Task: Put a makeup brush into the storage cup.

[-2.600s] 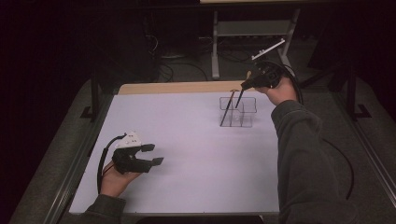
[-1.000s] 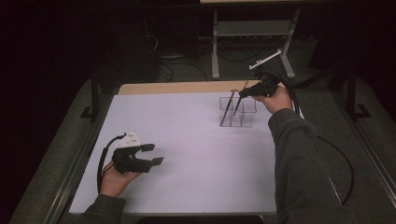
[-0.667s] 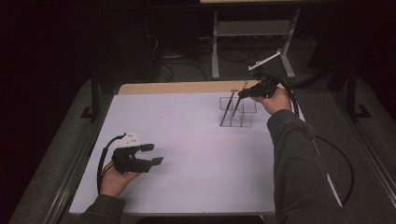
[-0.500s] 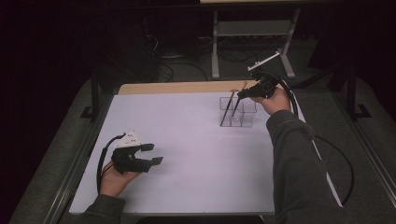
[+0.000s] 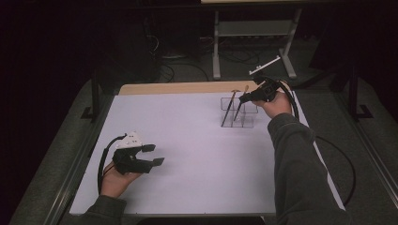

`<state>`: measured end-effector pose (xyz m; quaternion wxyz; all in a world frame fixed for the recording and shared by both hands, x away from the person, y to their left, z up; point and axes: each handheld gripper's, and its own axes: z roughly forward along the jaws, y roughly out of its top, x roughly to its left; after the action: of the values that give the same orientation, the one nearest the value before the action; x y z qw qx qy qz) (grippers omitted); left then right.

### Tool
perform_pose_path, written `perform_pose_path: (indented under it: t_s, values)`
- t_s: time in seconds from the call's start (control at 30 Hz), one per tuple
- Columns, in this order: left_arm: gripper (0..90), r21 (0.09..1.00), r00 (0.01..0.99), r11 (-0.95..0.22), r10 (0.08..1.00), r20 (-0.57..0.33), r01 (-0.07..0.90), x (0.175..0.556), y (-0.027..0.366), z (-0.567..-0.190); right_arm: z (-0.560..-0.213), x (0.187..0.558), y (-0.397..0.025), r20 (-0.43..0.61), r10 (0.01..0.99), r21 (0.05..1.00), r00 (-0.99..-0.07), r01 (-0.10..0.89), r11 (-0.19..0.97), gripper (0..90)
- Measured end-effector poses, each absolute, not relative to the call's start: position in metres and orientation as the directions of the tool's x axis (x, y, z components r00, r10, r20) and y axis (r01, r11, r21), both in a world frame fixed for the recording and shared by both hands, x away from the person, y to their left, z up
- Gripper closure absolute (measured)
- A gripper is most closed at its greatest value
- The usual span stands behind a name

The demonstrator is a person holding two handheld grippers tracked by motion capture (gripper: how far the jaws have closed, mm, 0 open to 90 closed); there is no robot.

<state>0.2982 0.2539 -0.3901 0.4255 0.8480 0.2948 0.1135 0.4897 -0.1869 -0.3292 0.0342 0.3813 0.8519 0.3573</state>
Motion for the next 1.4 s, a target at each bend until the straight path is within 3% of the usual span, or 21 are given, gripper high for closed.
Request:
perform_pose_path:
  t_s: [0.43,0.5,1.4]
  values:
    - [35.0,0.789,0.799,-0.463,0.598,-0.059,0.404,0.299,0.256,-0.390,-0.336,0.491,-0.185,0.233,0.677,0.617,-0.698,0.644,0.452,81.5]
    - [35.0,0.789,0.799,-0.463,0.598,-0.058,0.404,0.299,0.256,-0.390,-0.336,0.491,-0.185,0.231,0.686,0.608,-0.690,0.653,0.452,76.8]
    - [34.8,0.785,0.800,-0.466,0.596,-0.063,0.409,0.298,0.252,-0.391,-0.330,0.478,-0.218,0.233,0.737,0.642,-0.635,0.669,0.374,62.0]
